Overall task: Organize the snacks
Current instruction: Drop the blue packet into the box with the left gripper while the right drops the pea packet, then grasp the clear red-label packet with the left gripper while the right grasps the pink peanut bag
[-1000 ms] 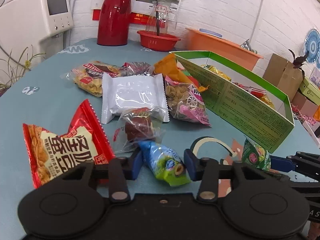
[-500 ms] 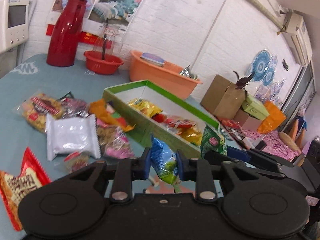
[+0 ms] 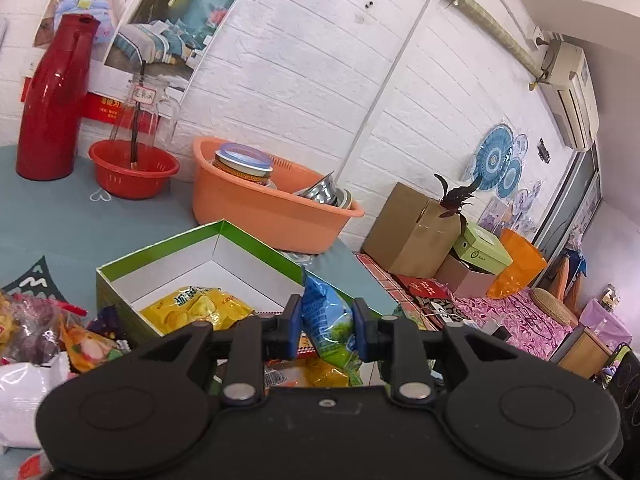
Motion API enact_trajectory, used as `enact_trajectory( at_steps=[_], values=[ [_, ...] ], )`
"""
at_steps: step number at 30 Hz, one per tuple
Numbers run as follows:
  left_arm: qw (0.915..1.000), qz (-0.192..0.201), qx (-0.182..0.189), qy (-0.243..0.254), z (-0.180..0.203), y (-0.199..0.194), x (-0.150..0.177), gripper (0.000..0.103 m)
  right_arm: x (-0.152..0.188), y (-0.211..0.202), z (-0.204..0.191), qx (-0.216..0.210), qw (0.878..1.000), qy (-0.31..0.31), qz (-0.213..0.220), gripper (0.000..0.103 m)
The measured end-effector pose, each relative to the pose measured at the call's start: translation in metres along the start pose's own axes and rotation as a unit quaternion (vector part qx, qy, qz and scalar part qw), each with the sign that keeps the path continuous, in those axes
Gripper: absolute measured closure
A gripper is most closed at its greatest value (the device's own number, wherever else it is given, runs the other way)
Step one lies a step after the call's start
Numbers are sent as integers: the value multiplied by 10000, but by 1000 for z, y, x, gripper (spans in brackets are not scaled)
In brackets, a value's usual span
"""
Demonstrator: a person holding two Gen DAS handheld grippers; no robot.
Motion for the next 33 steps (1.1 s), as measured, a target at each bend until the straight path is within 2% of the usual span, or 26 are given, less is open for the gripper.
enact_trajectory(
  at_steps=[8,10,11,12,13,14,19,25,28,33],
  values=[
    [9993,-360,8,-139,-17,40,5,32,18,27,6,36,9995,58,-321,37],
    [9989,-439,-55,-144,-20,48,9,26,22,33,5,34,9991,47,-410,35],
    [9988,-452,-114,-156,-23,51,10,4,24,36,5,68,9990,7,-440,27],
    [9986,-458,-161,-185,-24,52,12,0,26,37,4,137,9988,-47,-476,21],
    [9985,-432,-232,-259,-27,51,13,0,28,36,4,236,9985,-85,-490,3],
    [9984,-393,-268,-313,-28,48,13,0,27,33,4,305,9985,-113,-442,0],
    [9993,-99,-278,-243,-19,10,7,0,13,0,3,271,9996,-45,18,0],
    [9987,95,-460,-203,-9,-44,22,0,3,-41,-16,-148,9990,-14,421,0],
    [9979,131,-565,-278,-17,-66,40,0,8,-50,-28,-416,9984,23,386,0],
    [9948,26,-875,-520,-41,-93,75,0,26,-47,-54,-866,9962,22,77,0]
  ],
)
Point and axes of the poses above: each gripper's, at about its wrist camera, not at the fingertips, and y roughly the way its jaws point, z to its right, x to its underside, the point moved 7 cm from there along y, roughly the way its jaws point, and after that the axes turned 11 degrees about -z, right-handed, at the moved point
